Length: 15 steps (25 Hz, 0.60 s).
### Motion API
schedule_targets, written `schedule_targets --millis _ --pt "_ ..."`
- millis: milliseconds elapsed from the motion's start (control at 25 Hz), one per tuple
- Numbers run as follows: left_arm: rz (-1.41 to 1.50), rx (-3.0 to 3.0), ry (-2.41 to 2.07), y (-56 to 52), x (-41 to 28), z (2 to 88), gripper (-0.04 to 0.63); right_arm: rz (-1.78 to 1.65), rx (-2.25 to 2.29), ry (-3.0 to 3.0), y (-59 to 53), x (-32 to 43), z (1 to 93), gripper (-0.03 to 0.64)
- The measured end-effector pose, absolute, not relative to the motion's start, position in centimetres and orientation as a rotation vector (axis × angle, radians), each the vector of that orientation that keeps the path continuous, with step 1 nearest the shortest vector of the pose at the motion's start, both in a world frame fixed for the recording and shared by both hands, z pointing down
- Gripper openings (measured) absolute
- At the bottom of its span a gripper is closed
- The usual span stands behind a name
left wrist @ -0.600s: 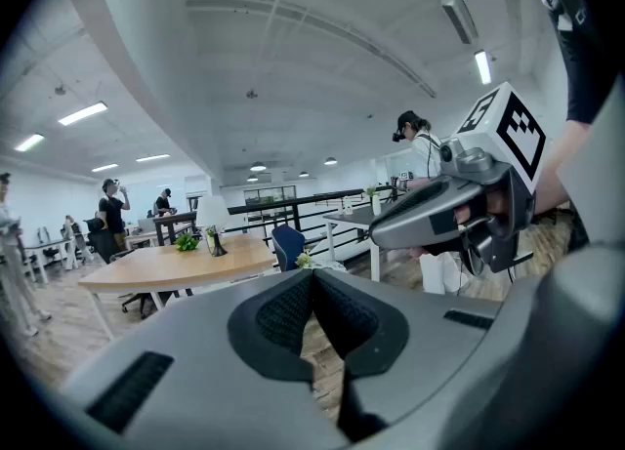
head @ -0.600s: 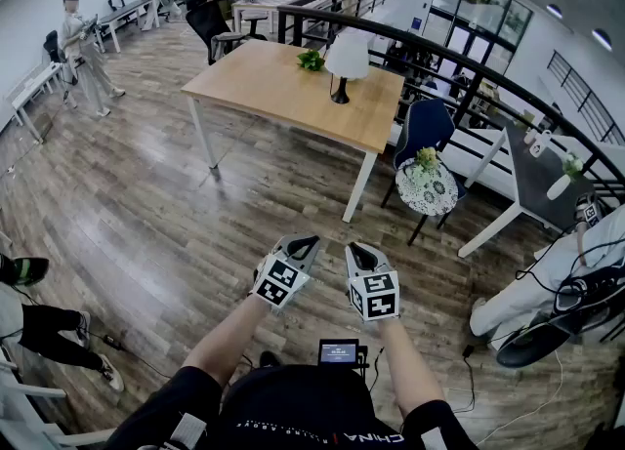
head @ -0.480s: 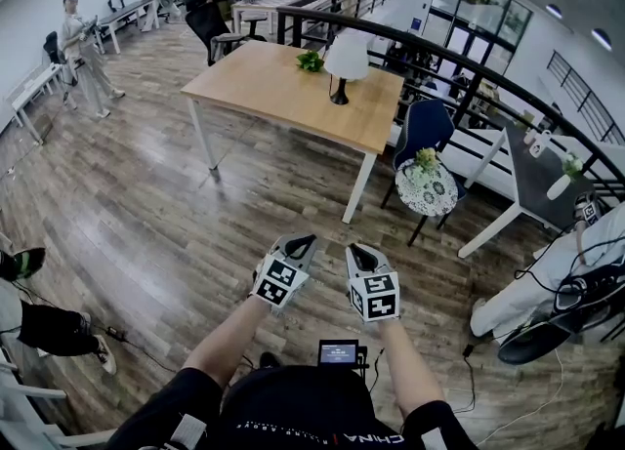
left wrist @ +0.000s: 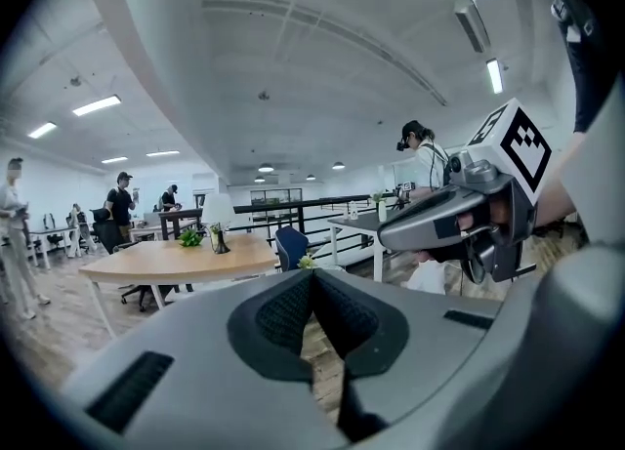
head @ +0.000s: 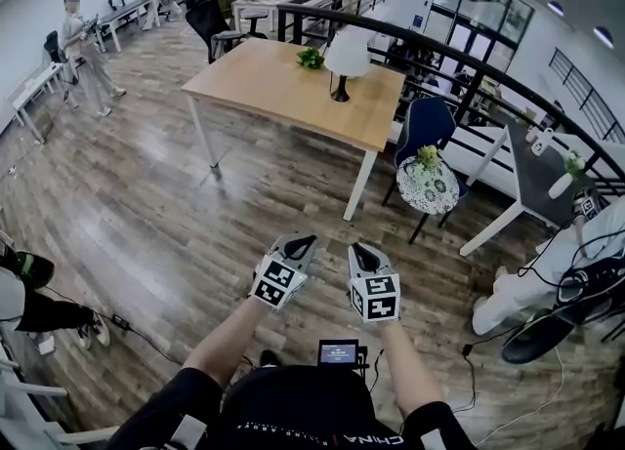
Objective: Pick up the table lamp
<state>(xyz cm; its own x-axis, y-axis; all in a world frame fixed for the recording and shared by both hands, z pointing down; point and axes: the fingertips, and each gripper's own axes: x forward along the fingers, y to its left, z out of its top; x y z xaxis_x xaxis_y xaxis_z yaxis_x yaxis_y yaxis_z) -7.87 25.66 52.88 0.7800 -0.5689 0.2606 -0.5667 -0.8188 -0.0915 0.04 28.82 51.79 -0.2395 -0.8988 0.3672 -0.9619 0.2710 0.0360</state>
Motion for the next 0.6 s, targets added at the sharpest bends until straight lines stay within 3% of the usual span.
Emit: schedule_targets --millis 600 --pt "-0.41 -2.981 0.952 25.8 -6.8 52.3 0.018 0.299 1.727 -2.253 29.3 1.2 51.3 0.043"
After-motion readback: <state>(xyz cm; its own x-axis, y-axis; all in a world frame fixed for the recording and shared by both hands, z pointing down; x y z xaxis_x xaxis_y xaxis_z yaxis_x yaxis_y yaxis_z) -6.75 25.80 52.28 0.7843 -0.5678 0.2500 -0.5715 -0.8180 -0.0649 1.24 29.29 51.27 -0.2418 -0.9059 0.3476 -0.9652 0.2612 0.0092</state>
